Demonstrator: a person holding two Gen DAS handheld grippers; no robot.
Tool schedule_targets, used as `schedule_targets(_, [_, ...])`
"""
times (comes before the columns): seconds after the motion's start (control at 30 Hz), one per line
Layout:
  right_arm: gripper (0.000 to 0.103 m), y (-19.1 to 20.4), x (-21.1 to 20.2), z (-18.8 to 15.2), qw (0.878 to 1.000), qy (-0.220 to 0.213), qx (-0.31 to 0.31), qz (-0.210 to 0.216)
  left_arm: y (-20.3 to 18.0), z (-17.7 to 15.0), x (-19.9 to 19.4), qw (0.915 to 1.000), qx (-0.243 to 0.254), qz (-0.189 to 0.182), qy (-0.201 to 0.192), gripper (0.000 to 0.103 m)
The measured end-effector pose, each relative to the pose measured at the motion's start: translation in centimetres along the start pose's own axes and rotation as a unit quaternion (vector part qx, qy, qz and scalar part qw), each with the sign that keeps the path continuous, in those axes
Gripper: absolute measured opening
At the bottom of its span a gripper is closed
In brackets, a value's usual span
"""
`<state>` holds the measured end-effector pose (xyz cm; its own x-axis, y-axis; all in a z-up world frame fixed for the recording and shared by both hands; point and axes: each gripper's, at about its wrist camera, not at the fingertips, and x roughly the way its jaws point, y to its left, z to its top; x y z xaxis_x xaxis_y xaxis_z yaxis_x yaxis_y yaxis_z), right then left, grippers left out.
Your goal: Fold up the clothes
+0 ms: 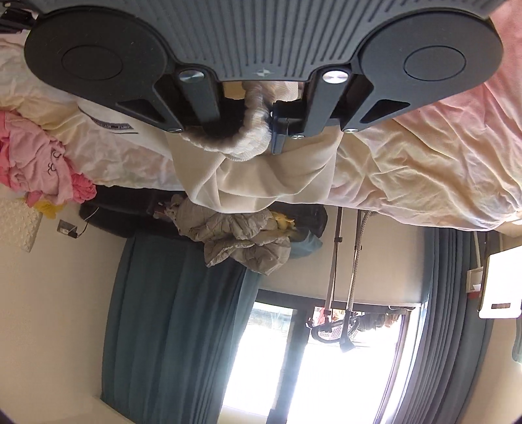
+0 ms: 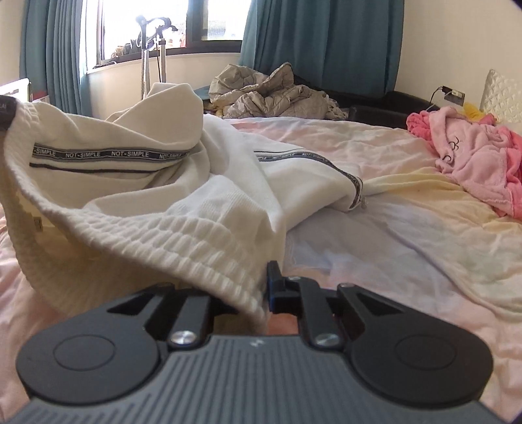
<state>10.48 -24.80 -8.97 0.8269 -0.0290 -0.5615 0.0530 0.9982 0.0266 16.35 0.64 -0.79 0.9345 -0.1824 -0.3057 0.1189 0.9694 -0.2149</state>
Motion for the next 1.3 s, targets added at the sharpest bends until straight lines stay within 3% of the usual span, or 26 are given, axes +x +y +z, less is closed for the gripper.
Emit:
schedule_targets(0.17, [0.011,1.5,-4.3,0.7,0.995,-0.025,0.061,0.079,1.2,6.3,-1.8,0.9986,-0.038,-0.023,-0.029,0.011])
schedule_targets(0.33, [0.012,8.0,-10.4,0.3,0.978,-0.075,0.103,0.163,4.0,12.5,-4.2,0.9970,-0.042,-0.025,-0.060,0.011])
schedule_targets(0.47, [0.015,15.8,-13.9,0.2,0.960,-0.120,0.101,0.231,8.8,16.7,-6.5,0.9965,-0.039,-0.008,-0.073,0.011])
schedule_targets(0.67, [0.015,26.6,-13.0,2.5,0.934,-0.129,0.106,0.317,19.2,20.9,-8.9,0.9931,-0.037,0.067,-0.089,0.011])
schedule_targets(0.83, [0.016,36.2,-9.5,3.2,0.920,-0.104,0.075,0.370,29.1,20.3,-6.2,0.9837,-0.065,0.150,-0.074,0.011])
schedule_targets(1.0, [0.017,43.7,-4.3,1.8,0.917,-0.059,0.040,0.392,39.0,16.1,-0.2,0.9714,-0.100,0.215,-0.019,0.011])
schedule_targets(1.13, [0.019,45.2,-2.0,1.4,0.915,-0.038,0.032,0.401,44.3,12.2,2.4,0.9646,-0.135,0.226,0.017,0.011])
schedule_targets(1.3, [0.024,45.0,-1.3,2.4,0.911,-0.022,0.035,0.411,45.9,10.8,2.9,0.9666,-0.147,0.209,0.025,0.012])
